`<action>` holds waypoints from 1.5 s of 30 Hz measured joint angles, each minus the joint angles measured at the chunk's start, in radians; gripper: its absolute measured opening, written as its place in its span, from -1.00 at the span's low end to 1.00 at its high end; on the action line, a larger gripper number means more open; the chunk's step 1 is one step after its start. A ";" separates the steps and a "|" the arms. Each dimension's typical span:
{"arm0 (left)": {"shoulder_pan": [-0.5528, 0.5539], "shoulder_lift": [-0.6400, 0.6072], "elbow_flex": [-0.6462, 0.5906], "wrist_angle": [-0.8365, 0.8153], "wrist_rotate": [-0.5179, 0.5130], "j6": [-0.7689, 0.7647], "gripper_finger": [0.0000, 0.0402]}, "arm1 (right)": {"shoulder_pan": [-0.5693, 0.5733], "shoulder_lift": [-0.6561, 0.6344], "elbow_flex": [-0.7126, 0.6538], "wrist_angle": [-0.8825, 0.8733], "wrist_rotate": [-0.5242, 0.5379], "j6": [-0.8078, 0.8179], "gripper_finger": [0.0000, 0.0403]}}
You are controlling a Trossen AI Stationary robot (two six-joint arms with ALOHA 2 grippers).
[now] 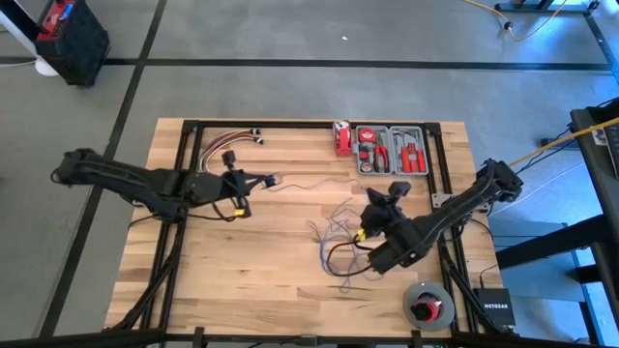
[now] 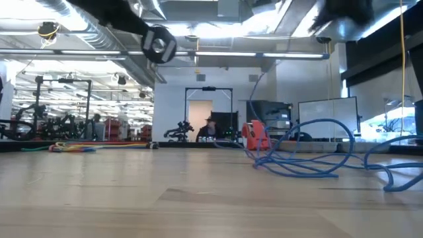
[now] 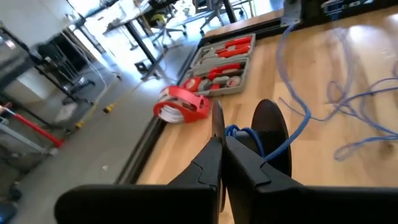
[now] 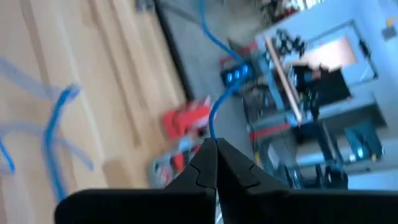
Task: Coil cords
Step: Uncoil the blue wire from the black spool
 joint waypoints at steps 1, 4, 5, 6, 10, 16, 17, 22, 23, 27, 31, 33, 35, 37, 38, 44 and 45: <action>-0.006 -0.019 0.000 -0.029 0.000 -0.021 -0.97 | -0.002 0.000 -0.047 0.006 -0.021 0.033 -1.00; -0.018 -0.067 0.000 -0.117 -0.002 -0.100 -0.97 | -0.008 0.001 -0.185 0.019 -0.104 0.140 -1.00; -0.021 -0.079 0.000 -0.143 -0.003 -0.124 -0.97 | -0.007 0.001 -0.226 0.020 -0.133 0.175 -1.00; -0.021 -0.091 0.000 -0.166 -0.005 -0.149 -0.97 | -0.007 0.001 -0.264 0.022 -0.162 0.207 -1.00; -0.019 -0.107 -0.001 -0.197 -0.012 -0.197 -0.97 | -0.007 0.001 -0.390 0.080 -0.268 0.264 -1.00; -0.019 -0.099 0.000 -0.186 -0.014 -0.200 -0.97 | -0.007 0.001 -0.418 0.251 -0.250 0.203 -0.92; -0.019 -0.098 0.000 -0.187 -0.014 -0.201 -0.97 | -0.007 0.001 -0.418 0.272 -0.247 0.180 -0.90; -0.019 -0.097 0.000 -0.139 -0.013 -0.191 -0.97 | -0.007 0.001 -0.419 0.428 -0.219 0.107 -0.84; -0.019 -0.097 0.000 -0.129 -0.013 -0.185 -0.97 | -0.007 0.001 -0.419 0.469 -0.193 0.107 -0.84; -0.019 -0.095 0.000 -0.115 -0.011 -0.178 -0.97 | -0.014 0.001 -0.412 0.575 -0.171 0.104 -0.76; -0.019 -0.095 0.000 -0.112 -0.011 -0.177 -0.97 | -0.016 0.001 -0.346 0.594 -0.295 -0.004 -0.55; -0.019 -0.095 0.000 -0.105 -0.011 -0.177 -0.97 | -0.015 0.001 -0.296 0.608 -0.317 -0.099 -0.45; -0.019 -0.095 0.000 -0.098 -0.011 -0.177 -0.97 | -0.014 0.001 -0.254 0.655 -0.301 -0.162 -0.37; -0.019 -0.095 0.000 -0.083 -0.011 -0.177 -0.97 | -0.014 0.001 -0.225 0.747 -0.247 -0.230 -0.32; -0.019 -0.095 0.000 -0.078 -0.011 -0.177 -0.97 | -0.014 0.001 -0.217 0.800 -0.209 -0.274 -0.31; -0.019 -0.095 0.000 -0.081 -0.011 -0.170 -0.97 | -0.021 0.011 -0.214 1.140 -0.003 -0.542 -0.29; -0.019 -0.095 0.000 -0.081 -0.011 -0.170 -0.97 | -0.026 0.016 -0.214 1.177 0.007 -0.572 -0.29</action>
